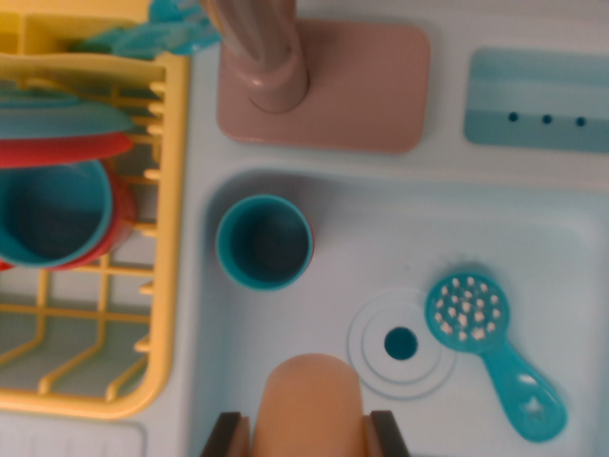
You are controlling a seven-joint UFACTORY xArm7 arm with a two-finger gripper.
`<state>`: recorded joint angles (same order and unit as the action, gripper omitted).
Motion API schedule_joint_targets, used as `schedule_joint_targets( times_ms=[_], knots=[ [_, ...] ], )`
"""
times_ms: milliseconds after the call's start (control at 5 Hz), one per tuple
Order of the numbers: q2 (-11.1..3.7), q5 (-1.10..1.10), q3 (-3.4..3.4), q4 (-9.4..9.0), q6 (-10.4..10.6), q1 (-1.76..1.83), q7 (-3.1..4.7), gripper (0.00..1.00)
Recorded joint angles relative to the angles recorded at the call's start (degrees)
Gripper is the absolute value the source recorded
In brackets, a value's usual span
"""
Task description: Pick detergent from the sink
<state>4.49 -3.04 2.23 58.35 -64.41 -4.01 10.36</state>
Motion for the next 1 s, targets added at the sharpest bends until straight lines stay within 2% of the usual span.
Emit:
schedule_joint_targets(
  times_ms=[200,400,600,800,1000],
  knots=[
    [0.75,0.11,0.00,2.02,-2.77,-0.01,-0.16,1.00],
    [0.75,0.11,0.00,2.02,-2.77,-0.01,-0.16,1.00],
    [1.48,0.21,0.01,3.99,-5.47,-0.01,-0.32,1.00],
    [1.48,0.21,0.01,3.99,-5.47,-0.01,-0.32,1.00],
    [2.17,0.31,0.01,5.85,-8.00,-0.02,-0.47,1.00]
  ],
)
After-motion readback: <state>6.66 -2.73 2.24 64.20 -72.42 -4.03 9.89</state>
